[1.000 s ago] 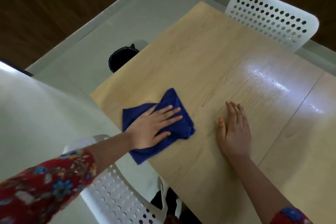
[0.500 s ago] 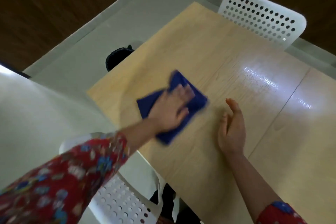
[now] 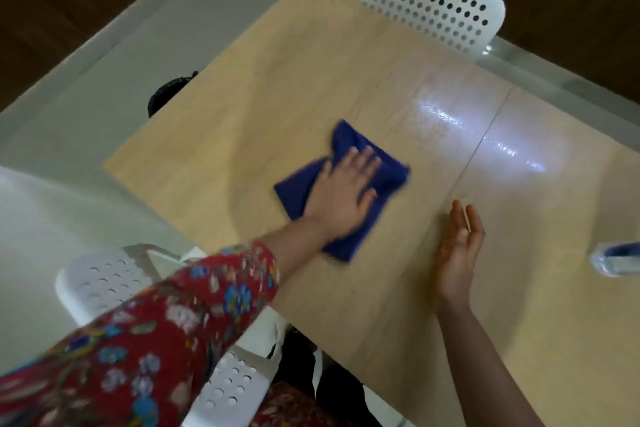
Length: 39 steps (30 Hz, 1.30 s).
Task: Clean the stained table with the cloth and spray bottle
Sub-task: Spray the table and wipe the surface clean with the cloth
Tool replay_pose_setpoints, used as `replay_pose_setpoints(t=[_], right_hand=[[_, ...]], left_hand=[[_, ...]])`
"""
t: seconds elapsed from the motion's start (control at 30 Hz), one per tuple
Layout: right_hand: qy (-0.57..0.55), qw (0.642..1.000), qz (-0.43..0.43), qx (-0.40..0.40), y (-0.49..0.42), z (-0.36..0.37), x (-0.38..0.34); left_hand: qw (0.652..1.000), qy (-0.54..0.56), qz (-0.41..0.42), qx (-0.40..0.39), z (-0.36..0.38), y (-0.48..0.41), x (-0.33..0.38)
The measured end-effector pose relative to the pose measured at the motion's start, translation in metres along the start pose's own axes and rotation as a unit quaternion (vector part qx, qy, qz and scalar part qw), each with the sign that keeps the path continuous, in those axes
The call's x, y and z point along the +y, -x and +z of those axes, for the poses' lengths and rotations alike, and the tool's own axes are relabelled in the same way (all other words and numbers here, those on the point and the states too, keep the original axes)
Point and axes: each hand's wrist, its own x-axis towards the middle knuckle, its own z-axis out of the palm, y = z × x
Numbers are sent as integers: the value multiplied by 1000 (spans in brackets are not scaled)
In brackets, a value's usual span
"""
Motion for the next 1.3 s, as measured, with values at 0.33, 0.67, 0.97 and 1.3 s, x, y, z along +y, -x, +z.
replay_pose_setpoints(t=[0.33,0.67,0.97,1.3], right_hand=[[-159,982,91,46,-6,-5,-18],[2,999,36,16,30,2,-5],[249,959,-53,-123,45,63,0],[373,912,-114,-127,48,112,8]], left_hand=[[995,16,-94,22,-1,5,15],[991,-5,129,-26,37,146,37],[973,-22,-228,35,-17,72,-88],[999,-25,26,-10,-23,120,-169]])
